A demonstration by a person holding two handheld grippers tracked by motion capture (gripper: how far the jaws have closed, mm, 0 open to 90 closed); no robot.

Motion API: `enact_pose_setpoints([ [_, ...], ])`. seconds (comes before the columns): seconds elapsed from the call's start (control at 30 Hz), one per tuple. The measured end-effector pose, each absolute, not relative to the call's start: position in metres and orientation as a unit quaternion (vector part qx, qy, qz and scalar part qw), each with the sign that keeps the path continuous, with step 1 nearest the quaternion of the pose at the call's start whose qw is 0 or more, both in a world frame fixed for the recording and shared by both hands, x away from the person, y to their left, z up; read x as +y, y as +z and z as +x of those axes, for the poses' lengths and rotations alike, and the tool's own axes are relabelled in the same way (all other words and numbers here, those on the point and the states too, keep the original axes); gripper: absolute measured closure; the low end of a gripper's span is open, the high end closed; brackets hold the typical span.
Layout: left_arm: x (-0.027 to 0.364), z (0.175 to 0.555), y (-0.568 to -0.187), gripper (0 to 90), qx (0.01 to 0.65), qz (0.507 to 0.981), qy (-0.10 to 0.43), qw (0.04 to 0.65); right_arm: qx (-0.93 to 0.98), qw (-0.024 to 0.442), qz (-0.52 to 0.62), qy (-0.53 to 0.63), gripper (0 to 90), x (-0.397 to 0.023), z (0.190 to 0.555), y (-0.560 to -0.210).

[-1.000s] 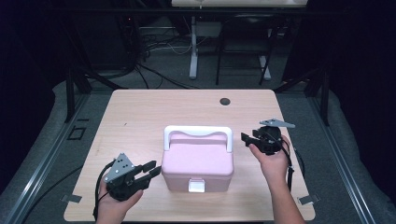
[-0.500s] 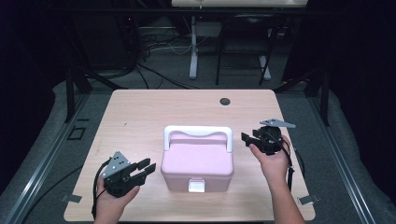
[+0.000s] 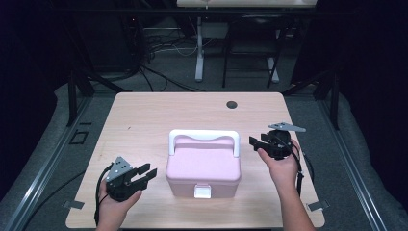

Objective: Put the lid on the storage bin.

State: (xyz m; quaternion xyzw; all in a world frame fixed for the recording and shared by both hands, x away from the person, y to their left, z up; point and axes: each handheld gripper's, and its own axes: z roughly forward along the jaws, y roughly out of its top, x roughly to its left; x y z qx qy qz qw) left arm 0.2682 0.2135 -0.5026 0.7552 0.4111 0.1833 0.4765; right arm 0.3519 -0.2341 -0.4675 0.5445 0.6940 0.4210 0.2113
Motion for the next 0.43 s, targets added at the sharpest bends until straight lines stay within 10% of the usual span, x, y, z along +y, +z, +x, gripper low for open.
enact_pose_setpoints([
  [0.43, 0.2151, 0.271, -0.5092, 58.8, 0.416, 0.753, 0.187, 0.474, 0.686, 0.211, 0.547, 0.431, 48.5, -0.2392, 0.3511, -0.465],
])
